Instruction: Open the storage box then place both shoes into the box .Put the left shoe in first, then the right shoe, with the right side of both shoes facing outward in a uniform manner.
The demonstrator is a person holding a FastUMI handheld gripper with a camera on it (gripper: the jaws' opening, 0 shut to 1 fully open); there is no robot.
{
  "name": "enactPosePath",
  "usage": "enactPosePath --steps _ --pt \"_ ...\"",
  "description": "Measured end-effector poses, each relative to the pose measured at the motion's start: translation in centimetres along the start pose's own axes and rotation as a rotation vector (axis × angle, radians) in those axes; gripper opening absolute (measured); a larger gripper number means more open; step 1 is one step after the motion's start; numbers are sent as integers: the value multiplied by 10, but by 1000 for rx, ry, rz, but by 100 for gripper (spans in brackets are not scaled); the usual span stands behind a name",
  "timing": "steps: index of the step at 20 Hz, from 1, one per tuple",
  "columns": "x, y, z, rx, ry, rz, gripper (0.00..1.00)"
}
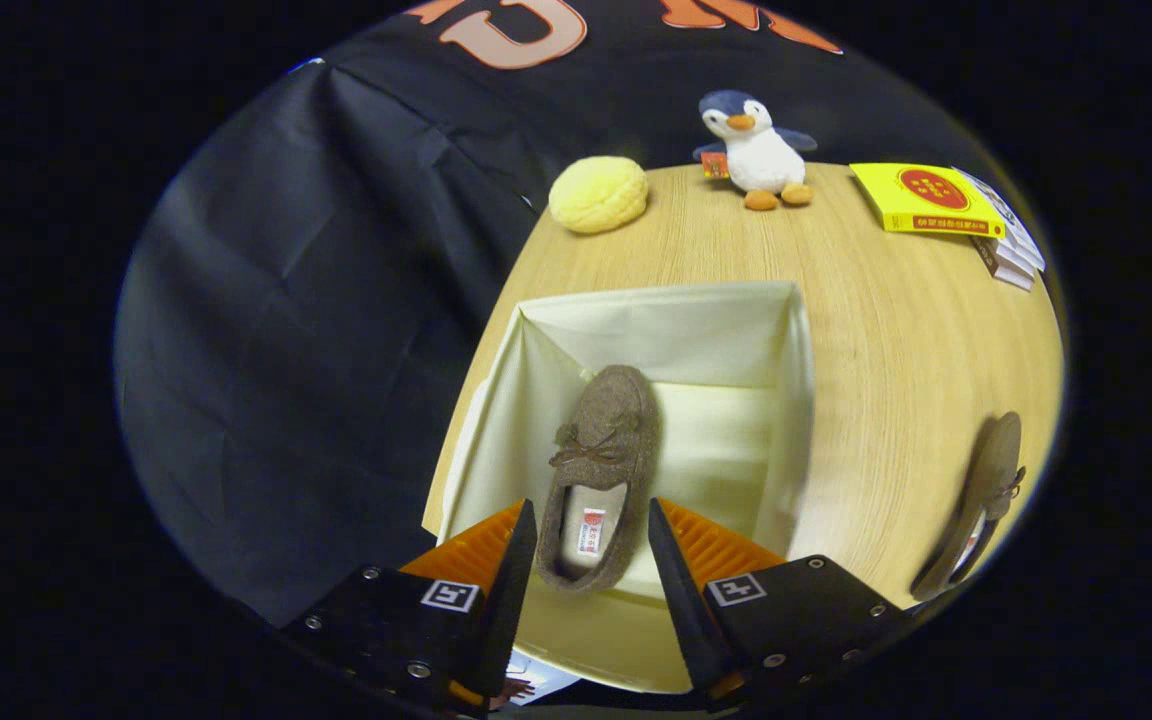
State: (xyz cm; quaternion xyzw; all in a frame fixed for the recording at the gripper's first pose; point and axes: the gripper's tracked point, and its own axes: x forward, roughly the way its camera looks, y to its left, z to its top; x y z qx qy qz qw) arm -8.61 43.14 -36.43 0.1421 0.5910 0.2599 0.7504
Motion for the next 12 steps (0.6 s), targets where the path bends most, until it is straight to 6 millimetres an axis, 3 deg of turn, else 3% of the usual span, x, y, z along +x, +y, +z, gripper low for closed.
enactPosePath --steps 3,6,9,12 --pt "-37 -37 11 -49 -67 -10 74" --pt "-71 -88 14 -74 -132 -43 80" --pt "-104 -158 10 -88 -204 -132 89" --pt "-128 -227 -8 -77 -223 -244 94"
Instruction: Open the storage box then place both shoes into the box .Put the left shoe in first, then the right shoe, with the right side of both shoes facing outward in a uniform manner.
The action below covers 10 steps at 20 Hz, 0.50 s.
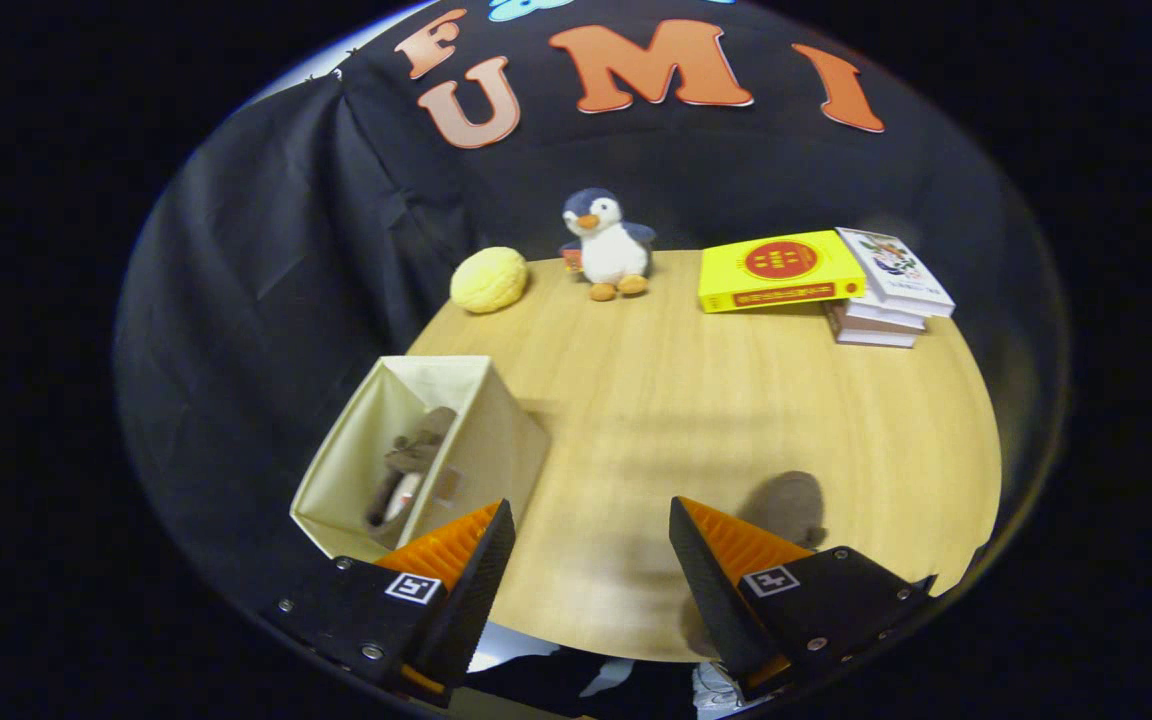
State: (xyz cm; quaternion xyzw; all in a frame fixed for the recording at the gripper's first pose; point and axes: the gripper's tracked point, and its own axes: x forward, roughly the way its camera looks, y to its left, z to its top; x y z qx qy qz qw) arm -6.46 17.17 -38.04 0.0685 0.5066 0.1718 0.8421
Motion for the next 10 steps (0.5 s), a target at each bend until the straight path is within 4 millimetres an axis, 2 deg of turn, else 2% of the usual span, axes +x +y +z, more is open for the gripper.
enactPosePath --steps 4,6,8,10 --pt "-5 -79 -44 65 47 -104 94" --pt "-4 -107 -66 86 76 -137 93" --pt "1 -125 -84 78 105 -162 91" --pt "8 -128 -100 75 139 -154 86"
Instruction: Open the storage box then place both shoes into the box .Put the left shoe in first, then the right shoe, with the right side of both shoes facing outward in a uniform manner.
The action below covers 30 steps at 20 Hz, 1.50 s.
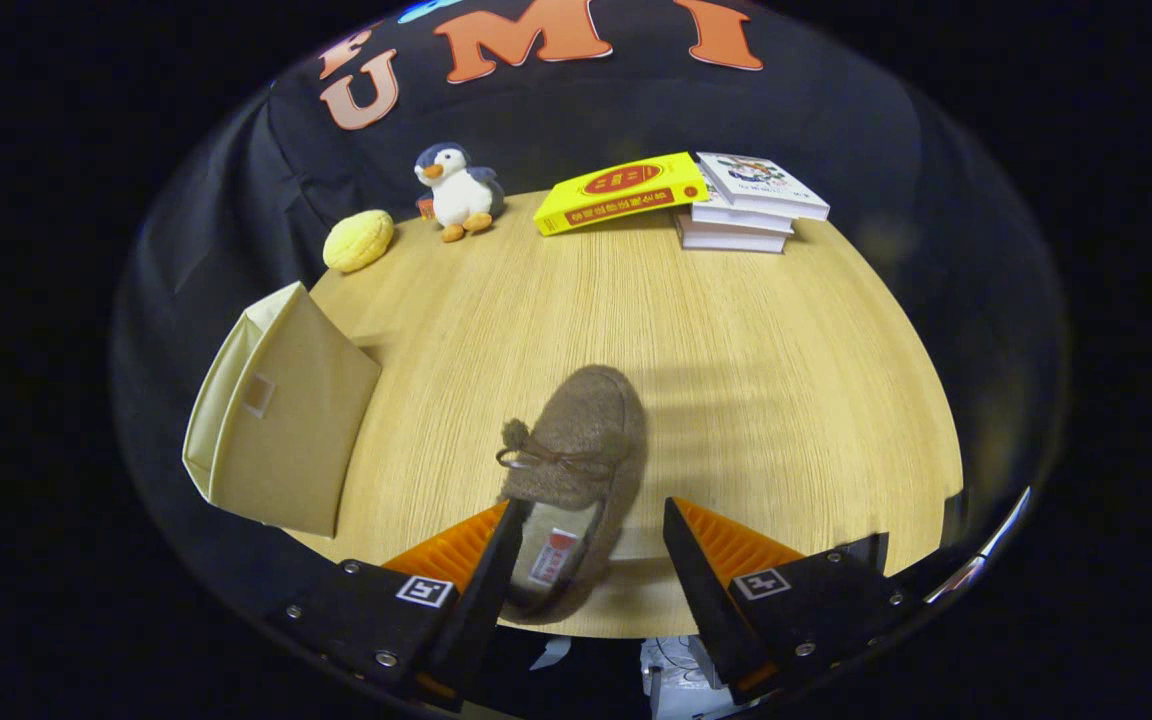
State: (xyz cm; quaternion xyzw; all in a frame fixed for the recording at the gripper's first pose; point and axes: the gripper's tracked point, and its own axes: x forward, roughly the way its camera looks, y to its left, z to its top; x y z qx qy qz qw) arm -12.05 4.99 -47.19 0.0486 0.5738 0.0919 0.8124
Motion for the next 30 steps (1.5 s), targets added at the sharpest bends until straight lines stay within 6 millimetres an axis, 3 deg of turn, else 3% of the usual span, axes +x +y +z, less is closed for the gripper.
enactPosePath --steps 5,9,14,17,20,23,30 --pt "34 -13 -12 -15 26 -85 78" --pt "50 -24 -8 10 1 -159 54" --pt "60 -18 -14 29 50 -232 10" --pt "58 -16 -7 62 76 -229 8" --pt "43 -8 5 114 95 -234 6" --pt "19 23 26 112 79 -206 6" --pt "-40 124 80 89 5 -75 6"
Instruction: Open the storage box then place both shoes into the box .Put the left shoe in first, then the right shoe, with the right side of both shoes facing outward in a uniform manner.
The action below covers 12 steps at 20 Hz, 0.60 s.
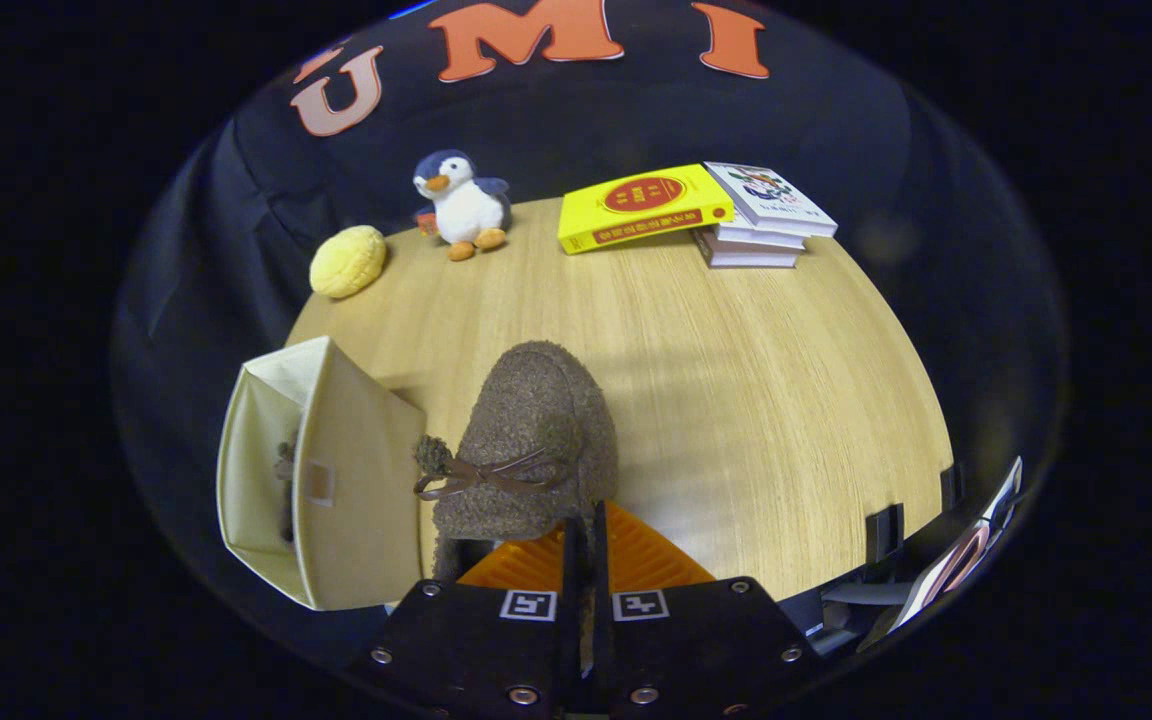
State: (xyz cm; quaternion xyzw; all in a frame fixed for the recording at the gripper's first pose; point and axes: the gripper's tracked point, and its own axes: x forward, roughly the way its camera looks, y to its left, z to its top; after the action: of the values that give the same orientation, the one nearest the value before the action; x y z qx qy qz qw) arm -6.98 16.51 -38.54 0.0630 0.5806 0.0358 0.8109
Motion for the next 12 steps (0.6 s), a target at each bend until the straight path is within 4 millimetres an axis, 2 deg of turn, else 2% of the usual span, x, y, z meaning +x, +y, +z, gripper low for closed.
enactPosePath --steps 3,5,12 --pt "-23 48 19 -18 -43 55 6" --pt "-32 78 25 -23 -59 82 6" --pt "-36 174 18 -72 -54 146 6"
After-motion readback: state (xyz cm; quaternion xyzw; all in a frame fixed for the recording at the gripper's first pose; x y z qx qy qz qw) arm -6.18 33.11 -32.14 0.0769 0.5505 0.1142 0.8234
